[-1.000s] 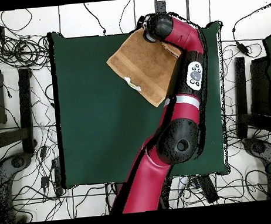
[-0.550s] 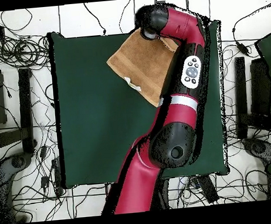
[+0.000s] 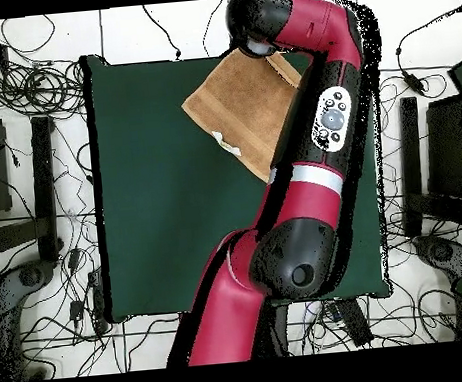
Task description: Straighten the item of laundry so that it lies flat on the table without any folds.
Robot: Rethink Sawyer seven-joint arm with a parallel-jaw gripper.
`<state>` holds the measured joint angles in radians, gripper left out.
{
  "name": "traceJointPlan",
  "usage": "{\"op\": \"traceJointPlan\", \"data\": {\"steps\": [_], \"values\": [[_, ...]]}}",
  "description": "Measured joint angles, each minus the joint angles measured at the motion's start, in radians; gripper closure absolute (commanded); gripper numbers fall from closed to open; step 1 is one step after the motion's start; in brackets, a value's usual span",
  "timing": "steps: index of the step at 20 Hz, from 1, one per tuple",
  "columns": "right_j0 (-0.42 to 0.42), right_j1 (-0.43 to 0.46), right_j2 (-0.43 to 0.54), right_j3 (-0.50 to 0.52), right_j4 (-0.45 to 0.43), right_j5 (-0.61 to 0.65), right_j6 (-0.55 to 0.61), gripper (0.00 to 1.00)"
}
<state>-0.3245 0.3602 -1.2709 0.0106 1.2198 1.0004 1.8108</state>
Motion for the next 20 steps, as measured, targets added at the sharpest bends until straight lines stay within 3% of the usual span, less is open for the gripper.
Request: {"op": "traceJointPlan", "data": {"steps": [12, 20], "values": [[0.020, -0.010, 0.098, 0.039, -0.087, 0.001, 0.000, 0.00], [0.032, -0.009, 0.137, 0.086, -0.095, 0.142, 0.000, 0.00]]}}
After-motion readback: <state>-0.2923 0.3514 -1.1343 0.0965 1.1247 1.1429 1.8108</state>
